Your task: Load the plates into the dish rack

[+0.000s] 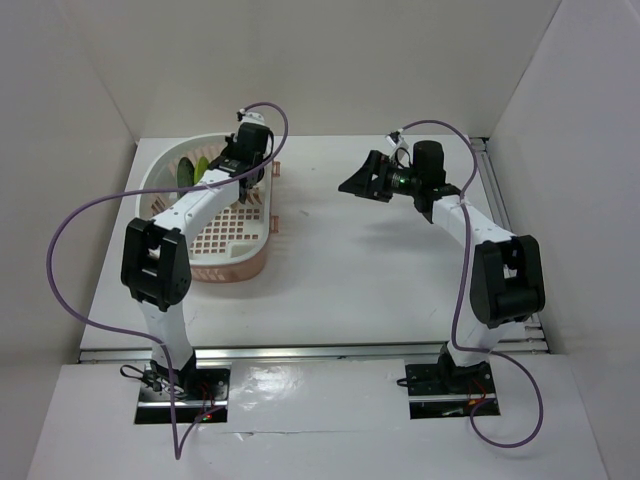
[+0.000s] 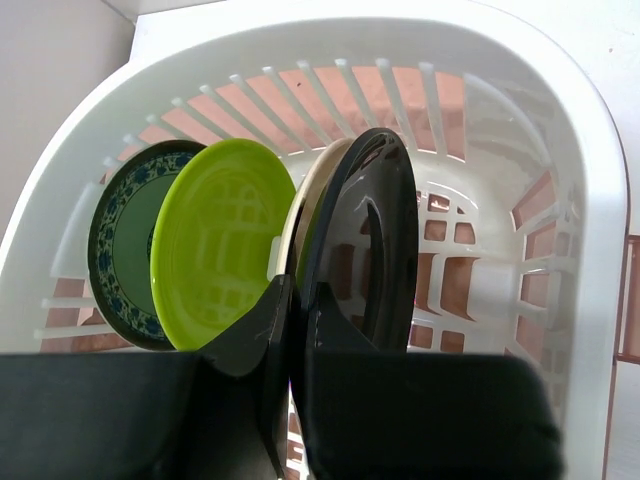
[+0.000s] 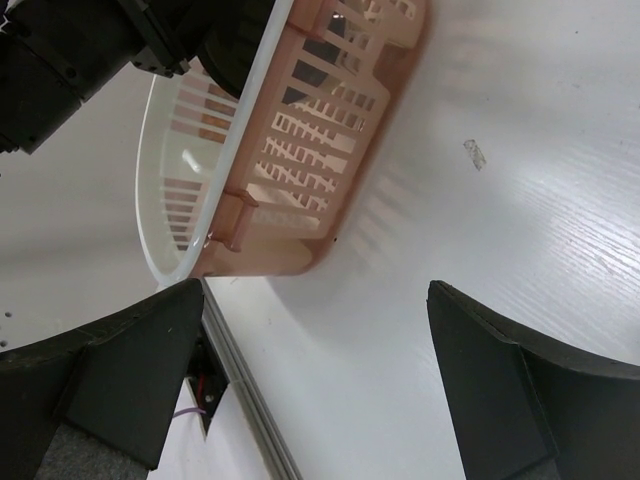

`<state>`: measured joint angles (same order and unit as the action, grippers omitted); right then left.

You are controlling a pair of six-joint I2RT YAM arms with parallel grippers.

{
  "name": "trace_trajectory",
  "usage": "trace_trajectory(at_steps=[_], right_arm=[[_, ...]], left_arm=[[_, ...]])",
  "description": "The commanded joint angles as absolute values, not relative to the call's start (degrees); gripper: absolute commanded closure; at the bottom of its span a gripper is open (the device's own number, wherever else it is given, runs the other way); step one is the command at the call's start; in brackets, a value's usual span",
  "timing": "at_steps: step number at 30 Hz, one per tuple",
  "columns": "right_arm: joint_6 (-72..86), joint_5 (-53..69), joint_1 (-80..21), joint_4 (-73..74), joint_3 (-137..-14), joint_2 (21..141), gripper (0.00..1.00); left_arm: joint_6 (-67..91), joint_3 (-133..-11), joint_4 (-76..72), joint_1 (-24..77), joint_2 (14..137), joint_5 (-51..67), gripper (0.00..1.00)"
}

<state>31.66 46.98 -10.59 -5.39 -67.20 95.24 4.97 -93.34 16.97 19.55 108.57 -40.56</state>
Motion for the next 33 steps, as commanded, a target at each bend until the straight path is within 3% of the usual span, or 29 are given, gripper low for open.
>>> trace_trajectory(at_steps=[1,27,30,33], right_arm=[[31.2,47.99,-11.07,-7.29,-69.96,95.8,0.0],[32.26,49.57,-11.07,-9.4,-69.96,96.33,0.0],[32.26,49.57,-11.07,-9.4,-69.96,96.33,0.0],[32.26,50.1,-11.07,-9.4,-69.96,96.33,0.0]], left_arm=[[6.59,-94.13,14.33,19.6,108.01,-40.87,1.0],[6.5,-94.66,15.82,19.6,110.39,-37.54,1.0],[6.5,-94.66,15.82,19.6,110.92,-36.91,0.84],[6.5,-94.66,15.82,19.6,110.92,-36.39,0.75]])
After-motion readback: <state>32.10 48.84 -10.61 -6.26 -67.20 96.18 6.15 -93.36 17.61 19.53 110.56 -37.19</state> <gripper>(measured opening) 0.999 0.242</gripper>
